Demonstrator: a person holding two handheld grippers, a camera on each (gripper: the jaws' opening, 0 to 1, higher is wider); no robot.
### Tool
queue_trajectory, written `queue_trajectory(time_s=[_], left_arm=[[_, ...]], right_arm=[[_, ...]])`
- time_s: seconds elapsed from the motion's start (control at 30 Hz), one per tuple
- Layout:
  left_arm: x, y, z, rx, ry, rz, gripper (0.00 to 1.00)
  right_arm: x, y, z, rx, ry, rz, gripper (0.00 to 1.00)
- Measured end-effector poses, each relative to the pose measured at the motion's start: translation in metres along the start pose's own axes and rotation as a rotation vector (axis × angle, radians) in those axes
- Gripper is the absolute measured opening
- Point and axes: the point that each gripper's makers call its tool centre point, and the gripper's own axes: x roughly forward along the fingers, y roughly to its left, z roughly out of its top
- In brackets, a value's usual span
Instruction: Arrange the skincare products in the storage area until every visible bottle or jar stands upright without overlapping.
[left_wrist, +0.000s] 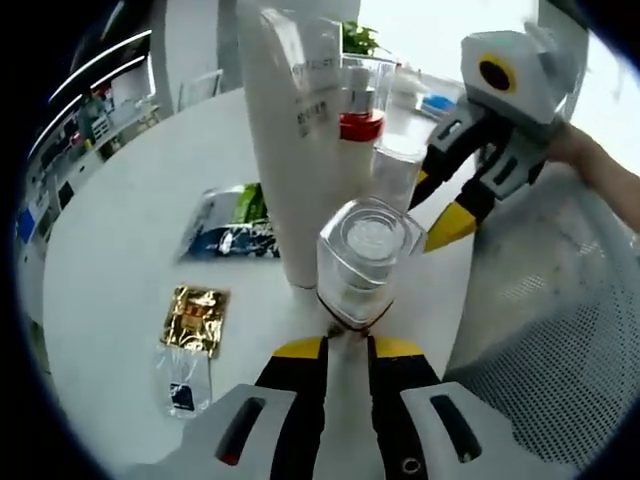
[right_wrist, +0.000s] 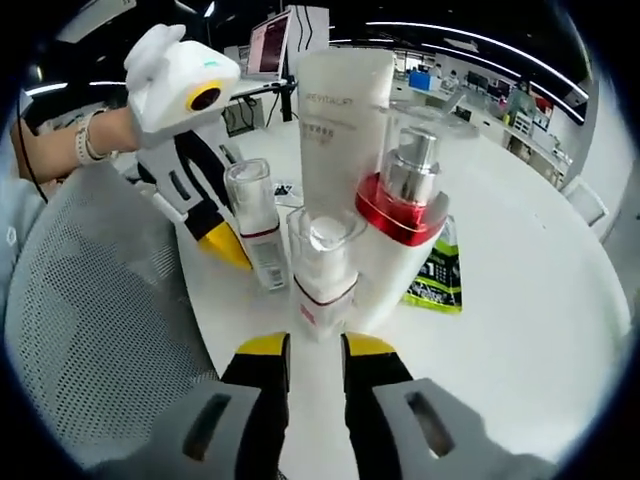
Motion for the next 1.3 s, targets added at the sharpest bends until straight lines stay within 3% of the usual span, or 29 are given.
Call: queue_trajectory(time_s=[0.23,1.3], left_arm=[[0.005,-0.001,0.004,-0.041,-0.013,0.009,0.11],[0.020,-0.012,0.019,-0.175,-0.056,0.012,0.08]], right_arm=[[0.005,0.000,-0.001,0.026,0.016,0.025,0.14],[0.011,-0.006,-0.007,0.019,0.041,-0.003,0.11]])
